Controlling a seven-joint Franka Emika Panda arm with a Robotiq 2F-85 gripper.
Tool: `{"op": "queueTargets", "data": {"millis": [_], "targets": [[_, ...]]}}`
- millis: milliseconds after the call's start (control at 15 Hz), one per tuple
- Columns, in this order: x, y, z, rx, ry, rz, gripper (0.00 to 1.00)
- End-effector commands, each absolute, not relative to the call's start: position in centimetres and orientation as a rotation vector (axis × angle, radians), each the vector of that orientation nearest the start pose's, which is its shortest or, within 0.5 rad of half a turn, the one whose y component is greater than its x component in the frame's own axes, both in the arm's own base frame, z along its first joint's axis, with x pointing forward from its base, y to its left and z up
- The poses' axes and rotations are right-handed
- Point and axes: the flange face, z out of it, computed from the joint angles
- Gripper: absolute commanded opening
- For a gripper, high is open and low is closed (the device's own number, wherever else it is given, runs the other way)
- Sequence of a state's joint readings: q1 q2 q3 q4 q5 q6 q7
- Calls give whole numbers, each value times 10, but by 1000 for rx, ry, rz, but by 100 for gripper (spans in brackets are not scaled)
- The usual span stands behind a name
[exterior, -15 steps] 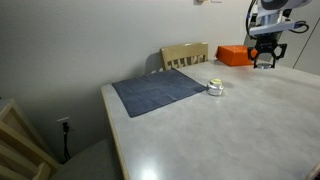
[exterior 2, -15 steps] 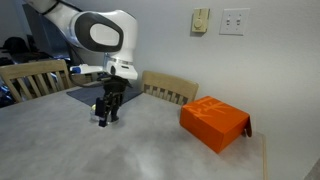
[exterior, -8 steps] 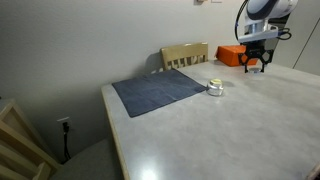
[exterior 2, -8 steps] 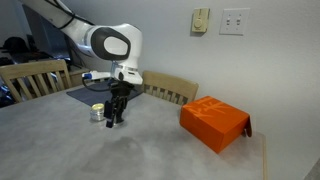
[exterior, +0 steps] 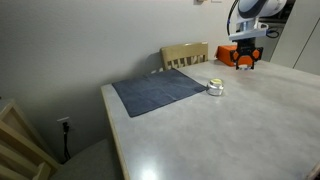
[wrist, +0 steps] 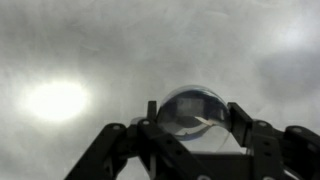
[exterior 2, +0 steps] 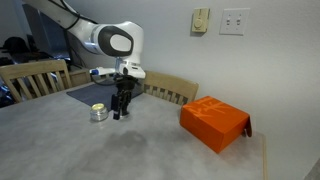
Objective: Remove the lid from the silver container
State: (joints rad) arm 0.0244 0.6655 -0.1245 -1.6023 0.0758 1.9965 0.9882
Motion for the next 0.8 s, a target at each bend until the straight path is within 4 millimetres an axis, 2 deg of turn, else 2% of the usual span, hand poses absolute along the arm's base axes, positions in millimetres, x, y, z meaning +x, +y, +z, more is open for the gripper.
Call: {"op": "queueTargets", "data": {"millis": [0,400,600,667,733], "targets": [[683,-63,216,-2712,1748,392,44],[713,-54,230,-2707,1706,256,44],[725,-54,228,-2708,1712,242,44],[727,-55,225,-2723,1720,258,44],[718,-52,233,-2733,1702,225,44]]}}
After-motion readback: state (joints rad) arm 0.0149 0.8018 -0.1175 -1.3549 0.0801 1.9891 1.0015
